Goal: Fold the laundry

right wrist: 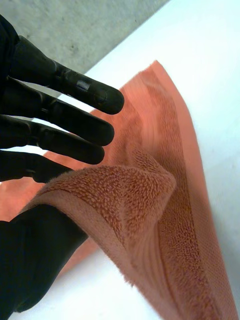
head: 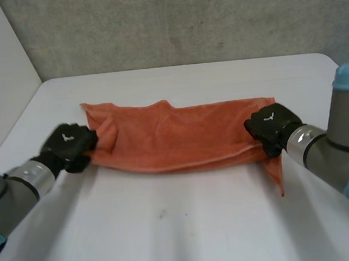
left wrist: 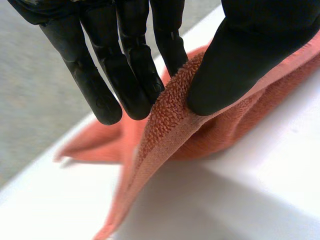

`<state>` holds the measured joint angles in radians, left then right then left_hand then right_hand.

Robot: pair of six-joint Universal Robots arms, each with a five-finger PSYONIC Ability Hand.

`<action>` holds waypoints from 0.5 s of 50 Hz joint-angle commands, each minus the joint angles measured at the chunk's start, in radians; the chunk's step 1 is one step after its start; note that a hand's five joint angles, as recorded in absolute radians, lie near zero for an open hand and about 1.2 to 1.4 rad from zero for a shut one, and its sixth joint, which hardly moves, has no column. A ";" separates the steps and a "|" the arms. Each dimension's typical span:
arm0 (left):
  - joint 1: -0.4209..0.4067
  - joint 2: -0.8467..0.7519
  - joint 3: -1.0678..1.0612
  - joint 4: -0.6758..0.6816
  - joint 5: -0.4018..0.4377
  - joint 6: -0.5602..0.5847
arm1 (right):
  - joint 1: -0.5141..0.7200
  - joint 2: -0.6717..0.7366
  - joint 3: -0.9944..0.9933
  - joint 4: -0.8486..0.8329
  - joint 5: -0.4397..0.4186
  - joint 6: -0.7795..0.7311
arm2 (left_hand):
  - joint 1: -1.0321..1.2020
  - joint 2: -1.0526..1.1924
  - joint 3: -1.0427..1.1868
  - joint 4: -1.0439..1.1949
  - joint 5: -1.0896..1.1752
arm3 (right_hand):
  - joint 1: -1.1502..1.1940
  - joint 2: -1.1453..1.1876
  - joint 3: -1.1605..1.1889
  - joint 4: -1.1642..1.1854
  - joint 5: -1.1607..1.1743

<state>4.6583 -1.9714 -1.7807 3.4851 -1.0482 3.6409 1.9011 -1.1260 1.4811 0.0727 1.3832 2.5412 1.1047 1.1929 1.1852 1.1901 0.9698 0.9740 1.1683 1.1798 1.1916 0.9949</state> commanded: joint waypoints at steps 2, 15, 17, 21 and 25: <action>-0.021 0.399 -0.137 -0.118 -0.196 0.050 | -0.010 -0.141 -0.042 0.358 0.014 -0.151 | 0.292 0.203 0.211 0.206 0.252 | 0.422 0.228 0.217 0.205 0.227; -0.052 0.481 -0.270 -0.365 -0.329 0.314 | -0.004 -0.147 0.065 0.470 0.088 -0.272 | 0.292 0.203 0.211 0.206 0.252 | 0.422 0.228 0.217 0.205 0.227; -0.053 0.425 -0.266 -0.370 -0.335 0.321 | -0.001 -0.137 0.071 0.470 0.091 -0.279 | 0.292 0.203 0.211 0.206 0.252 | 0.422 0.228 0.217 0.205 0.227; -0.070 0.300 -0.230 -0.373 -0.354 0.324 | -0.001 -0.063 0.055 0.469 0.092 -0.291 | 0.292 0.203 0.211 0.206 0.252 | 0.422 0.228 0.217 0.205 0.227; -0.092 0.203 -0.128 -0.359 -0.380 0.328 | 0.001 0.001 -0.037 0.441 0.099 -0.297 | 0.292 0.203 0.211 0.206 0.252 | 0.422 0.228 0.217 0.205 0.227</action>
<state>4.5944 -1.6067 -2.0236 3.1136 -1.3960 3.9656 1.8993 -1.2228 1.5409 0.5454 1.4770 2.2535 1.1047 1.1965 1.1890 1.1942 0.9699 0.9740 1.1683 1.1798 1.1916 0.9950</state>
